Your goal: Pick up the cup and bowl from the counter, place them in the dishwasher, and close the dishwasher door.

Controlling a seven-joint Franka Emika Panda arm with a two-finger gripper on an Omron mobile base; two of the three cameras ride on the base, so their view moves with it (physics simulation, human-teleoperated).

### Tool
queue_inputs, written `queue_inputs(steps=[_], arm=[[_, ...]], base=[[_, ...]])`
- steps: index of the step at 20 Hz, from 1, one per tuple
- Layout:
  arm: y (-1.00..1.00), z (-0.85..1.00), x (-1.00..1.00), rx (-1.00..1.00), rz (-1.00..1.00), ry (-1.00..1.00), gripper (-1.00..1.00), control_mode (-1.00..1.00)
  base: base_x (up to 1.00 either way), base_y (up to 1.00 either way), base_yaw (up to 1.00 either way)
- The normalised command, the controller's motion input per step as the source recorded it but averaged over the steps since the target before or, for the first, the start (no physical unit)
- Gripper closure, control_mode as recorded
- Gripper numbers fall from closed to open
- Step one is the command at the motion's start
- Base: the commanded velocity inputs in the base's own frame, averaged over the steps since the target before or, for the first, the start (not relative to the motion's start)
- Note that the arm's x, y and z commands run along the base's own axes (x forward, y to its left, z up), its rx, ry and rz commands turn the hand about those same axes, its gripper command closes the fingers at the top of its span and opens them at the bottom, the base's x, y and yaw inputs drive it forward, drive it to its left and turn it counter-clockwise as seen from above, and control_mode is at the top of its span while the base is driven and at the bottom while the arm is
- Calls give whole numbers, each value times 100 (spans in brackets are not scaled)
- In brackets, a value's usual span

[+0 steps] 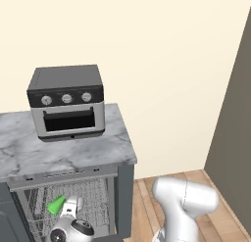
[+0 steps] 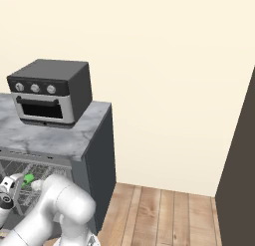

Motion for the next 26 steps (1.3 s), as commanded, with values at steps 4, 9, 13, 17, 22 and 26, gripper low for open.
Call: queue_inputs(steps=[4,9,13,17,22,26], arm=[[-11,18,-10,1,-9,0,-100,-100],[-13,5,-2,6,-7,0,-100,-100],[-2,16,-14,7,-5,0,-100,-100],[3,33,-47,5,-5,-1,-100,-100],[3,26,-53,1,-4,-1,-100,-100],[0,18,-53,2,-2,0,-100,-100]], base=[[0,0,0],[0,0,0],[0,0,0],[0,0,0],[0,0,0],[0,0,0]])
